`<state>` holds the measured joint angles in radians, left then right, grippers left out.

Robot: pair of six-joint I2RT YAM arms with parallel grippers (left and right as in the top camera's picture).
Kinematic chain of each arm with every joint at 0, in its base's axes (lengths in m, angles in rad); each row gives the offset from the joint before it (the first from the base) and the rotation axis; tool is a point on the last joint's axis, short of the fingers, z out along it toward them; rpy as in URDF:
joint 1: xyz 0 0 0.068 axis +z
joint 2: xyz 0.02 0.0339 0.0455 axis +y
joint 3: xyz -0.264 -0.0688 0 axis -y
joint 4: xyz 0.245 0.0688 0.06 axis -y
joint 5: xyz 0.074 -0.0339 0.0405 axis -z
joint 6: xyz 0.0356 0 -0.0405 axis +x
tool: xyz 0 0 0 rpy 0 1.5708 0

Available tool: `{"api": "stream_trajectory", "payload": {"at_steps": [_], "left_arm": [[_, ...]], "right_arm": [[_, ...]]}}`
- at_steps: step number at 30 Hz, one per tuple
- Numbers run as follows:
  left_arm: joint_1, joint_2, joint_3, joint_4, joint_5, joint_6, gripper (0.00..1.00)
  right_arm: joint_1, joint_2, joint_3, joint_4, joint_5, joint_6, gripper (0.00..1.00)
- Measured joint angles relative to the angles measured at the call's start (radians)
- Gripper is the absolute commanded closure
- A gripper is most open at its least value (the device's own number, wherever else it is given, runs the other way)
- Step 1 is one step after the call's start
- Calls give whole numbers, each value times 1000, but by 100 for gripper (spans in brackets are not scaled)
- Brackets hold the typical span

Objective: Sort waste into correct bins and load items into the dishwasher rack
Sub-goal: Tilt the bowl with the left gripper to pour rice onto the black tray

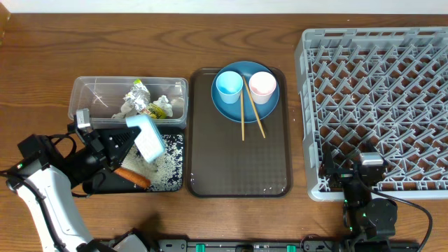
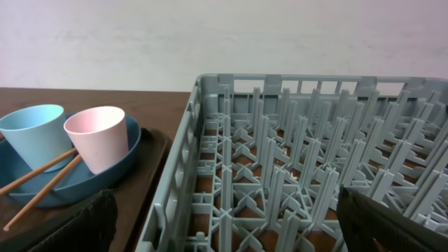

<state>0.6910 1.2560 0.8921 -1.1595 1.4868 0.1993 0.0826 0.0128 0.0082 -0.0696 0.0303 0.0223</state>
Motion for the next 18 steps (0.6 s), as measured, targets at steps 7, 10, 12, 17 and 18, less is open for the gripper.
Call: {"api": "stream_trajectory", "payload": {"at_steps": [7,10,12,17,18], "left_arm": [[1,0,0,-37,0,20,94],[1,0,0,-14,-2,36,93],[1,1,0,-20,-2,40,94],[1,1,0,-3,-3,43,94],[1,1,-2,27,-4,45,94]], "right_arm": [[0,0,0,0,0,0,1],[0,0,0,0,0,0,1],[0,0,0,0,0,0,1],[0,0,0,0,0,0,1],[0,0,0,0,0,0,1]]}}
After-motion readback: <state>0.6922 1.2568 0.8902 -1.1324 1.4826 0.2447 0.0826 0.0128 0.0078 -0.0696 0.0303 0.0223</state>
